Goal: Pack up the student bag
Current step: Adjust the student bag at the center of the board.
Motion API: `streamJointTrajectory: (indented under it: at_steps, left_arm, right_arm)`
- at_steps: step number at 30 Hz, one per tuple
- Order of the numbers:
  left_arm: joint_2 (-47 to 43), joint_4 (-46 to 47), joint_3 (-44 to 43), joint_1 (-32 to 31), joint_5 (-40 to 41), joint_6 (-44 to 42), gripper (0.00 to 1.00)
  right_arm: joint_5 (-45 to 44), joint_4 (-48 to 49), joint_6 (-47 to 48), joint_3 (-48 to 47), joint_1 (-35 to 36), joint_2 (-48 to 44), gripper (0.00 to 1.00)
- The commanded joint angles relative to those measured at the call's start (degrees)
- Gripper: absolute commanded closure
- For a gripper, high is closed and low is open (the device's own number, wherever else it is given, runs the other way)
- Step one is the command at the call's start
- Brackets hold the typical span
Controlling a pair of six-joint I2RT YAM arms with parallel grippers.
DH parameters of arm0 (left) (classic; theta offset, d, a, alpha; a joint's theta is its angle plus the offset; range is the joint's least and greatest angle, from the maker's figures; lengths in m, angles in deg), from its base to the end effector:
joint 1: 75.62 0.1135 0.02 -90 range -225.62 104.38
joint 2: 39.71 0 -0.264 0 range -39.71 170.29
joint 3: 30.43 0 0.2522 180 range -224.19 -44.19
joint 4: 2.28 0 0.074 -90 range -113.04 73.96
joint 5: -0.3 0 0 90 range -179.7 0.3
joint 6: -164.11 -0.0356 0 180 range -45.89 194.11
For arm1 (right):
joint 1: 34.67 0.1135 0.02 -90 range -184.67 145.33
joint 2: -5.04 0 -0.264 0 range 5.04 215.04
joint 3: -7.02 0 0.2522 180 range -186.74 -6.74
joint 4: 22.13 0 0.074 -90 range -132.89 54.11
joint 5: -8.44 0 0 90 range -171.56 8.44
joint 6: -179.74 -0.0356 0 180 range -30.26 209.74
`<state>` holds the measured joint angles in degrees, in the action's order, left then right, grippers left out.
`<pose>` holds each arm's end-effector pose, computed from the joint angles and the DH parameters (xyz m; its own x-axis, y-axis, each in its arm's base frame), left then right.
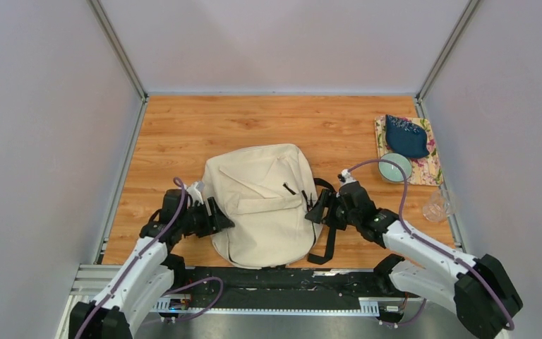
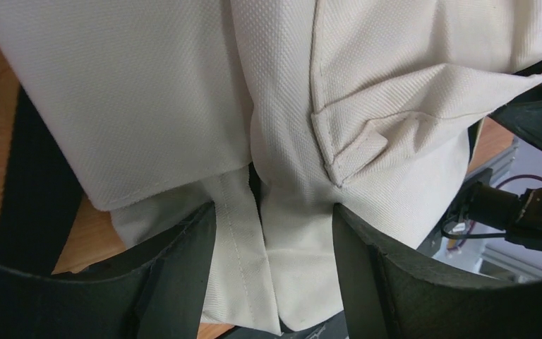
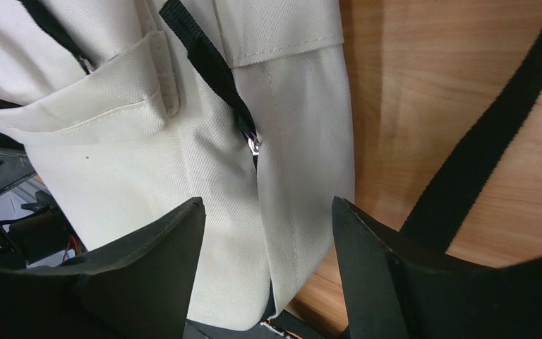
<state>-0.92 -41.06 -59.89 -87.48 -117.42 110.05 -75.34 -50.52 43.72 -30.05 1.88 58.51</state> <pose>0.1273 -0.0437 0.1595 -0.8750 -0.3471 -0.3374 -0.0342 0.7395 -0.6723 0.1443 0.1117 0.1774 -0.8635 0.2504 -0.4379 -0.0467 0.8247 0.5637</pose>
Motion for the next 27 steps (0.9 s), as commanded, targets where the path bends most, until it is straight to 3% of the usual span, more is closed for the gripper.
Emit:
streamJointTrajectory:
  at_steps: [1, 9, 16, 20, 22, 23, 27]
  left_arm:
    - [7.4, 14.0, -0.1, 0.3, -8.3, 4.4, 0.32]
    - [24.8, 19.7, -12.5, 0.2, -12.5, 2.6, 0.34]
    - [29.2, 19.6, -17.5, 0.2, -10.0, 0.2, 0.34]
    - [33.1, 15.4, -23.1, 0.2, -10.2, -2.4, 0.34]
    - [32.6, 13.4, -23.8, 0.3, -8.2, -3.7, 0.30]
    - [32.1, 12.7, -23.8, 0.3, -6.7, -4.0, 0.22]
    - [27.6, 5.9, -23.8, 0.3, -1.2, -5.7, 0.21]
  right_arm:
    - [5.9, 8.0, -2.5, -0.5, 0.1, 8.3, 0.31]
    - [2.5, 7.2, 2.8, -13.7, -0.2, 20.8, 0.30]
    - [5.6, 4.5, 5.9, -23.4, -4.8, 28.1, 0.30]
    - [5.1, 3.0, 7.3, -24.2, -5.0, 26.1, 0.30]
    - [4.2, 2.1, 8.6, -23.6, -5.1, 22.7, 0.30]
    - [4.0, 1.1, 9.0, -22.8, -5.1, 21.4, 0.30]
    - [-0.2, -2.8, 10.3, -19.5, -5.1, 14.2, 0.29]
